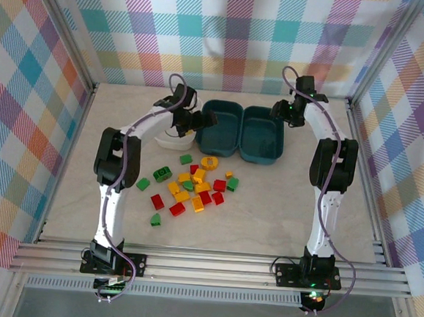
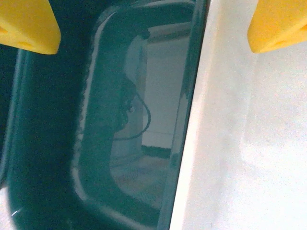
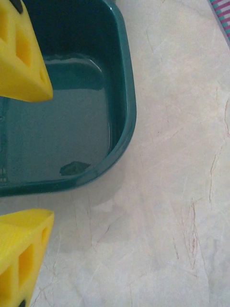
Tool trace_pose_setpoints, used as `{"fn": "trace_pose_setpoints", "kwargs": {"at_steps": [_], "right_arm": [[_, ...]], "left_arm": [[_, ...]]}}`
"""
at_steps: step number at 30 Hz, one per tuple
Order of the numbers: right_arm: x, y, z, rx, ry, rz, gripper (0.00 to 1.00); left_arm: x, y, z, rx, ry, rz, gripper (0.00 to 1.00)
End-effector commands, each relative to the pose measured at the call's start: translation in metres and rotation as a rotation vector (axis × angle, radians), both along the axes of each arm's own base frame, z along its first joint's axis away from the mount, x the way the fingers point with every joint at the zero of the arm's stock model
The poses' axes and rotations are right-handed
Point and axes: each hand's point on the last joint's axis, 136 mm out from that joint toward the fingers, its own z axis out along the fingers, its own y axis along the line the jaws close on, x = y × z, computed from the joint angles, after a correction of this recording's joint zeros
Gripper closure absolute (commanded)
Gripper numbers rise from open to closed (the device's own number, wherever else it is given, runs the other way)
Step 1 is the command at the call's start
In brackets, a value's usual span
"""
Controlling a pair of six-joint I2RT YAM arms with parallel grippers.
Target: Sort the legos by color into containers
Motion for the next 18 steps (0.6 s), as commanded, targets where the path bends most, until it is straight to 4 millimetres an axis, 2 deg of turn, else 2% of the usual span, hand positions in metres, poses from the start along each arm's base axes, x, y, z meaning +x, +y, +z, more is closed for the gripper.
{"fn": "trace_pose_setpoints", "kwargs": {"at_steps": [1,5,7,9,11,13,14,16,18], "right_arm": [[-0.007,-0.010,0.049,-0.047,-0.070,-0.022,0.37],[-0.026,-0.015,0.075,-0.061,-0.108,-0.055,0.36],[-0.045,-0.015,0.091,-0.054,-0.137,-0.075,0.36],[-0.070,-0.003,0.106,-0.040,-0.181,-0.078,0.36],[-0.101,0.017,0.110,-0.027,-0.207,-0.052,0.37],[-0.135,0.046,0.109,-0.022,-0.225,0.011,0.38],[-0.154,0.066,0.107,-0.019,-0.238,0.072,0.38],[-0.192,0.102,0.090,-0.008,-0.216,0.203,0.39],[-0.233,0.129,0.066,-0.003,-0.139,0.319,0.39]], "left_arm": [[0.004,0.002,0.054,-0.010,-0.107,0.023,0.00],[0.004,-0.004,0.096,-0.040,-0.161,-0.016,0.00],[-0.004,-0.002,0.119,-0.058,-0.202,-0.021,0.00],[-0.021,0.006,0.140,-0.070,-0.245,-0.010,0.00],[-0.046,0.019,0.140,-0.071,-0.250,0.031,0.00],[-0.079,0.038,0.141,-0.086,-0.265,0.105,0.00],[-0.100,0.049,0.133,-0.091,-0.253,0.156,0.00],[-0.141,0.070,0.115,-0.095,-0.217,0.248,0.00],[-0.188,0.090,0.079,-0.114,-0.144,0.331,0.00]]}}
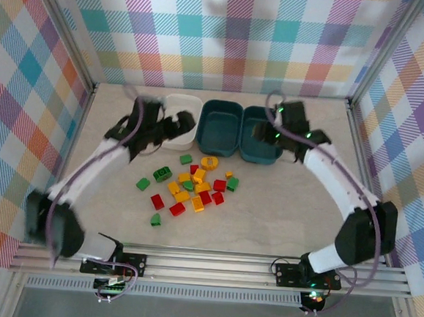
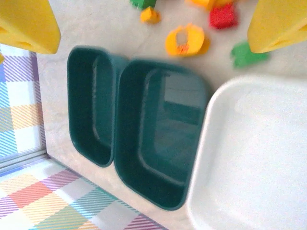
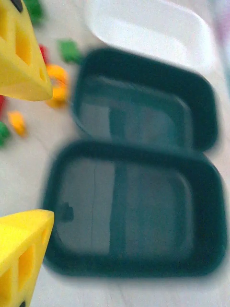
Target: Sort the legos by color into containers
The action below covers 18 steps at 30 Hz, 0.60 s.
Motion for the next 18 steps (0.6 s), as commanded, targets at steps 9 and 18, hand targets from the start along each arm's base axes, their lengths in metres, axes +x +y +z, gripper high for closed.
{"fn": "trace_pose_setpoints", "kwargs": {"at_steps": [9,18], "right_arm": [[-0.130,0.039,-0.119,-0.293,0.311,0.306,0.38],[-0.113,0.042,-0.160,-0.388,0.332,0.287,0.35]], "left_arm": [[-0.155,0.071,-0.106,-0.222,0.166,0.310,0.00],[-0.174,0.068,-0.103,-0.357,0.063,0.250,0.00]]}}
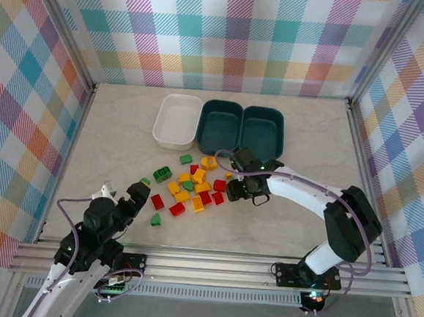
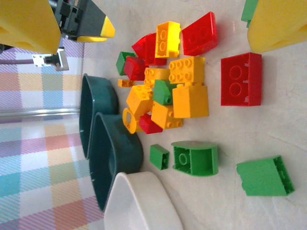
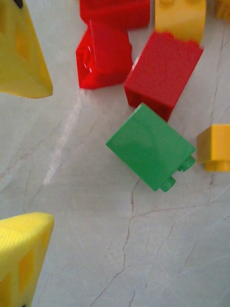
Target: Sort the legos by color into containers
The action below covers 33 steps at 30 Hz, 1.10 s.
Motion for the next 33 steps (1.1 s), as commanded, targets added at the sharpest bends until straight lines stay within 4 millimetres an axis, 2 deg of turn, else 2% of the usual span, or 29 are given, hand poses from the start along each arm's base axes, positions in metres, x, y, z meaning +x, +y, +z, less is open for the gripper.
{"fn": "trace_pose_setpoints", "kwargs": {"at_steps": [1,6,12,17,26,29,33], "right_arm": [[0.013,0.001,-0.016,-0.058,-0.021,0.013,0.35],[0.036,0.014,-0.035,-0.086,-0.032,0.033,0.35],[0.067,0.012,-0.047,-0.118,-0.052,-0.024,0.36],[0.077,0.014,-0.051,-0.142,-0.051,0.001,0.36],[0.105,0.017,-0.046,-0.150,-0.142,0.049,0.38],[0.105,0.018,-0.040,-0.137,-0.149,0.069,0.40],[0.101,0.032,-0.033,-0.055,-0.167,0.141,0.44]], "left_arm": [[0.006,-0.023,-0.004,-0.017,0.045,-0.098,0.00],[0.018,-0.032,0.005,0.122,0.099,-0.180,0.00],[0.028,-0.035,0.015,0.151,0.097,-0.185,0.00],[0.026,-0.030,0.013,0.167,0.103,-0.170,0.00],[0.025,-0.034,0.013,0.168,0.112,-0.198,0.00],[0.023,-0.036,0.013,0.175,0.123,-0.216,0.00],[0.025,-0.037,0.013,0.171,0.115,-0.217,0.00]]}}
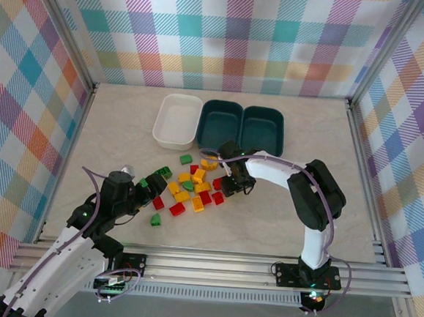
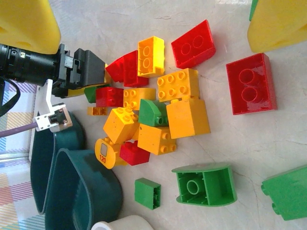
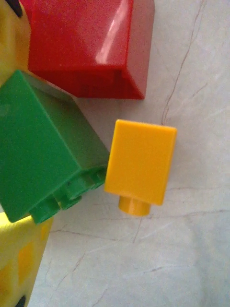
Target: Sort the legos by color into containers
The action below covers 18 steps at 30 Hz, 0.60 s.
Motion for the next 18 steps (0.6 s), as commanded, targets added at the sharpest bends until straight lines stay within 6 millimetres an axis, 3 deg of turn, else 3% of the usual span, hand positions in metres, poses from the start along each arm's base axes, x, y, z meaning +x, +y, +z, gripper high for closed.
{"fn": "trace_pose_setpoints", "kwargs": {"at_steps": [1,9,18], "right_arm": [[0.059,0.018,0.010,0.109,-0.219,-0.004,0.47],[0.055,0.015,0.013,0.103,-0.222,0.017,0.65],[0.050,0.010,0.037,0.151,-0.275,-0.031,0.71]], "left_arm": [[0.001,-0.005,0.013,-0.006,-0.033,-0.032,0.00],[0.005,-0.008,0.013,-0.004,-0.031,-0.043,0.00],[0.003,-0.007,0.011,0.003,-0.019,-0.043,0.00]]}}
